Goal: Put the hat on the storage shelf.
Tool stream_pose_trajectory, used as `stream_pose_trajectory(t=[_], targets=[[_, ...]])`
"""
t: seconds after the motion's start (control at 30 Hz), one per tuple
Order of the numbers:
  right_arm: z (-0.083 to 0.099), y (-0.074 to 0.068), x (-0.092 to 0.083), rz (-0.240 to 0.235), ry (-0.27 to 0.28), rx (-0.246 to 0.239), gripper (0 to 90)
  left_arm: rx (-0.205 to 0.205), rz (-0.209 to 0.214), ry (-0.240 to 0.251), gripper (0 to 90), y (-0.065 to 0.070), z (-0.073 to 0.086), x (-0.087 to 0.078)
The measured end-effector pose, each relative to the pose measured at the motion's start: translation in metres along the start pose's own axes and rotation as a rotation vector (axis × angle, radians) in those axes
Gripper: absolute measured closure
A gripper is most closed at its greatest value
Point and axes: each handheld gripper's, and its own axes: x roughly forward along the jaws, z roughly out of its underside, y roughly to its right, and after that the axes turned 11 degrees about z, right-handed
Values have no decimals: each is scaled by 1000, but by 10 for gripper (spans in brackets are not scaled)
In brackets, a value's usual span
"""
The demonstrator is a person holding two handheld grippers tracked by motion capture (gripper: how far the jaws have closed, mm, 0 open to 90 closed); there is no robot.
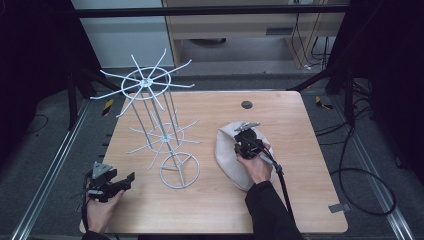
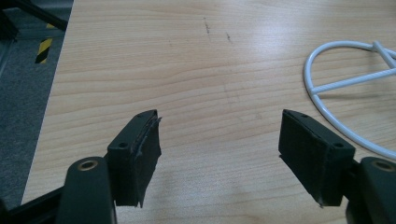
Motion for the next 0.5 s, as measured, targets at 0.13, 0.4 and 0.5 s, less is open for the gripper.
stream_pose_trajectory(t=[0.13,0.4,0.5], targets=[[-2,-1,0,15,-14,1,842,0,-1,-2,292,0,0,0],[-3,5,-5,-1,-16,20,874,-6,-1,-5,292,0,0,0],[-3,8,-9,-12,-10,25,875,-8,0,-5,293,-1,0,0]])
